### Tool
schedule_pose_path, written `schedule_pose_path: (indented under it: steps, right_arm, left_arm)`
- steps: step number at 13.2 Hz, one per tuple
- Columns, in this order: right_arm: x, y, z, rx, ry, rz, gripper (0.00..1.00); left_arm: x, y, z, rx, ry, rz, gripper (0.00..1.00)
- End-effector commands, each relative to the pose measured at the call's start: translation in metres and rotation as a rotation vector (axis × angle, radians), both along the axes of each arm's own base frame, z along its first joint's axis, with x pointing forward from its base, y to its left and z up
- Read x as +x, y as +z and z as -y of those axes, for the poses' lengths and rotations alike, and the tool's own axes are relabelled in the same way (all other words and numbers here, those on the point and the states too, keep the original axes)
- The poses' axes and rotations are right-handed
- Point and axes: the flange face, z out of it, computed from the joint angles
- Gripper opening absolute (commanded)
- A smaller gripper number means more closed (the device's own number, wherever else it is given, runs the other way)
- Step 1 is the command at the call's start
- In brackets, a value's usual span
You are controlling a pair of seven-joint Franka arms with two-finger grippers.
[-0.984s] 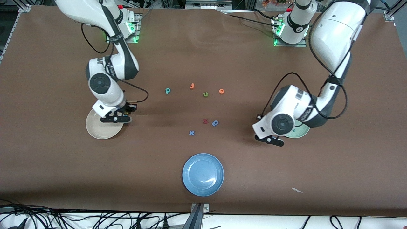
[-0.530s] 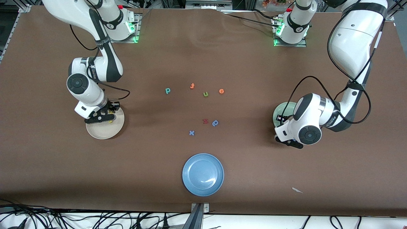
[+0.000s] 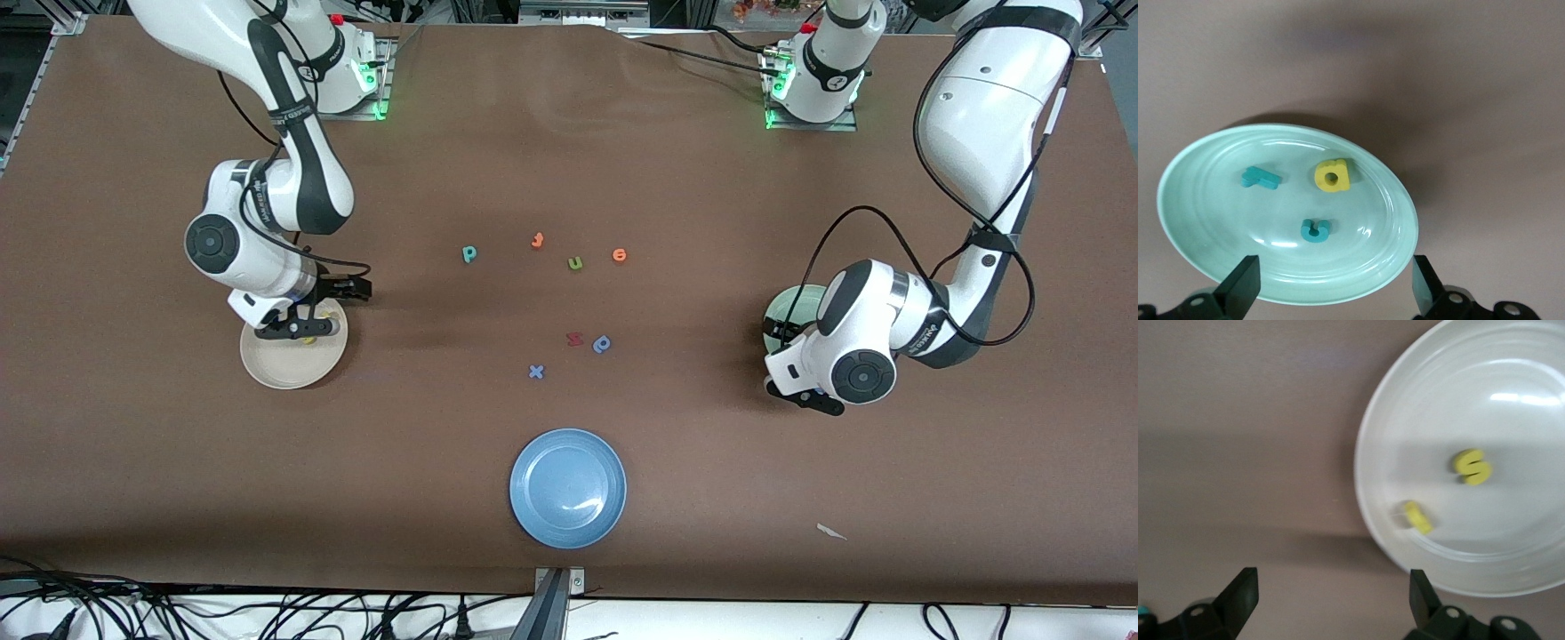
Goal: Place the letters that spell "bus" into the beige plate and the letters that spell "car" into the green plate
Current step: 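Raise the left gripper to rest while the right gripper reaches the teal d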
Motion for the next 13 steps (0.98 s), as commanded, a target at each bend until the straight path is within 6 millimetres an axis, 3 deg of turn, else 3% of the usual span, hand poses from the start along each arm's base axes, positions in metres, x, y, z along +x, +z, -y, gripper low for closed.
schedule_pose_path:
  steps: [1, 5, 7, 10, 13]
  right_arm:
    - [-0.022, 0.005, -0.065, 0.018, -0.119, 0.012, 1.0]
    - [-0.064, -0.009, -0.132, 0.031, -0.164, 0.079, 1.0]
    - [-0.087, -0.022, -0.147, 0.036, -0.138, 0.13, 1.0]
    - [-0.121, -0.034, -0.177, 0.043, -0.122, 0.165, 0.99]
    - [-0.142, -0.045, -0.19, 0.026, -0.075, 0.146, 0.99]
  left_arm:
    - [0.005, 0.063, 0.003, 0.014, -0.024, 0.091, 1.0]
    - [-0.006, 0.163, 0.009, -0.047, 0.049, 0.162, 1.0]
    - [-0.026, 0.211, 0.005, -0.062, 0.082, 0.132, 1.0]
    - [-0.044, 0.256, 0.005, -0.051, 0.084, 0.155, 1.0]
    - [-0.063, 0.309, -0.004, -0.054, 0.106, 0.232, 1.0]
